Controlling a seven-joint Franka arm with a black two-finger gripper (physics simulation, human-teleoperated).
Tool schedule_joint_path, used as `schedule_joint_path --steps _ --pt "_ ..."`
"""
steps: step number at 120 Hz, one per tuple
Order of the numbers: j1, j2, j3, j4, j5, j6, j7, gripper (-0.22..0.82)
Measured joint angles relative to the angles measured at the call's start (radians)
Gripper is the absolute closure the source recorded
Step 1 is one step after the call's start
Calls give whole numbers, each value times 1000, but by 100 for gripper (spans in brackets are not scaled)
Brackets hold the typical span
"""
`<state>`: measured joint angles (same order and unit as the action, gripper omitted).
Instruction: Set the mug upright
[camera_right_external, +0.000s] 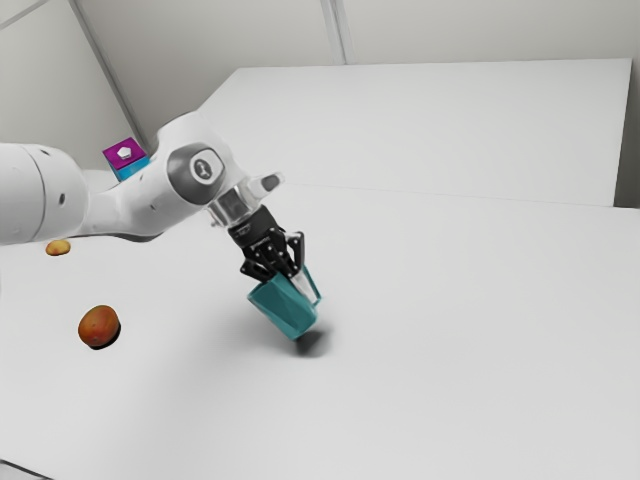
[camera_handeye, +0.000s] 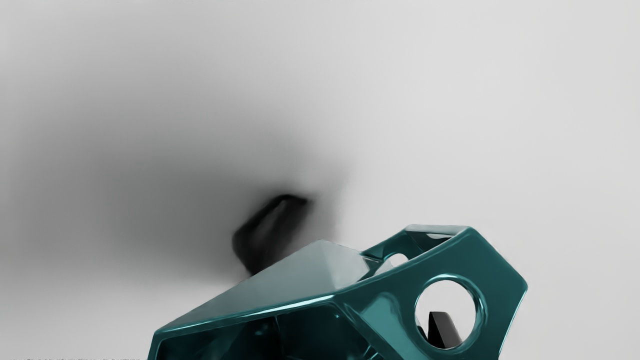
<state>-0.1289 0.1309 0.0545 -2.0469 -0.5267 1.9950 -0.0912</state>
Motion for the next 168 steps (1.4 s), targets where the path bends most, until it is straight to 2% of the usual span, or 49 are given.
schedule_joint_path --steps 18,34,72,125,168 --pt "-13 -30 -40 8 213 30 -24 78" --pt "-19 -48 -47 8 380 58 -41 78" --pt "-14 -67 -49 -9 578 94 -65 78" --pt "-14 -17 -49 -53 635 194 -86 78" --pt "-14 39 -48 -52 637 230 -103 78"
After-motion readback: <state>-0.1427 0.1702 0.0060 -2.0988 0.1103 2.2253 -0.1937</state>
